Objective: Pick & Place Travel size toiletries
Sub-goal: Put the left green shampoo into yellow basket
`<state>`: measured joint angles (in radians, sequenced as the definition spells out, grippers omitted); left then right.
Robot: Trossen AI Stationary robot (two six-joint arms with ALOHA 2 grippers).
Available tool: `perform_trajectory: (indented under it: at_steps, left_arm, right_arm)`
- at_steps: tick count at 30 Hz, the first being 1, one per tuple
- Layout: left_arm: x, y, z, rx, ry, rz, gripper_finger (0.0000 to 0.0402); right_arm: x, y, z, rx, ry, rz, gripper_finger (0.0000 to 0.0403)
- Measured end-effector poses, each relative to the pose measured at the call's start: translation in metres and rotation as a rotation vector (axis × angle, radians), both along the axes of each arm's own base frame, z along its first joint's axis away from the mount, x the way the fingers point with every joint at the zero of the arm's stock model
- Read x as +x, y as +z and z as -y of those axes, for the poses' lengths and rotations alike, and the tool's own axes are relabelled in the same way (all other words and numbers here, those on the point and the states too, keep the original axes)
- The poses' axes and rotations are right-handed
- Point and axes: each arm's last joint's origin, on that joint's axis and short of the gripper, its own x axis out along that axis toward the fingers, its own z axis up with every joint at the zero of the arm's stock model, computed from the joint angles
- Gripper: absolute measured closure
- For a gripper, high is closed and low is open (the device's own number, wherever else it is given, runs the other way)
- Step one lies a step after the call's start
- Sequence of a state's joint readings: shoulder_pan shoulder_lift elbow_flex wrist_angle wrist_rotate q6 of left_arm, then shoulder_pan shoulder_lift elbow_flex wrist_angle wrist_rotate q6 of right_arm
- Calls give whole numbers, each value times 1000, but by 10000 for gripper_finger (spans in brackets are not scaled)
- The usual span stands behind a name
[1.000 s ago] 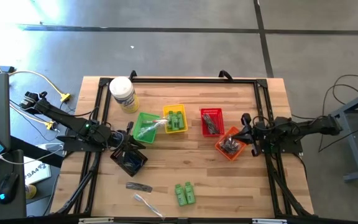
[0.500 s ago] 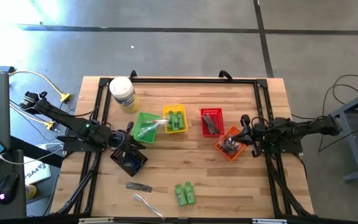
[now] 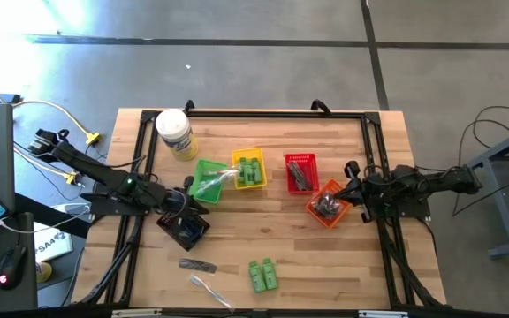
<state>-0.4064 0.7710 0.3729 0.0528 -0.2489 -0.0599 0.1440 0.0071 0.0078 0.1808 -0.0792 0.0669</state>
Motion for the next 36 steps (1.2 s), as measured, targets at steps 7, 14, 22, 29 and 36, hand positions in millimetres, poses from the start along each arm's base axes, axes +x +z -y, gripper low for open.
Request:
perform_trajectory:
  at_steps: [7, 14, 22, 29, 36]
  left_arm:
    - [3, -5, 1, 13, 7, -25, 402]
    - [4, -4, -2, 63, 112, -5, 402]
    - [5, 1, 2, -8, -17, 31, 402]
    - [5, 1, 3, -34, -25, 22, 402]
    - [5, 1, 3, -65, -16, 16, 402]
  right_arm:
    - [2, -9, 0, 7, 2, -98, 399]
    - [2, -9, 0, 21, 7, -105, 399]
    - [2, -10, 0, 21, 7, -110, 398]
    - [3, -12, 0, 26, 5, -136, 398]
    - [3, -15, 0, 46, 9, -167, 398]
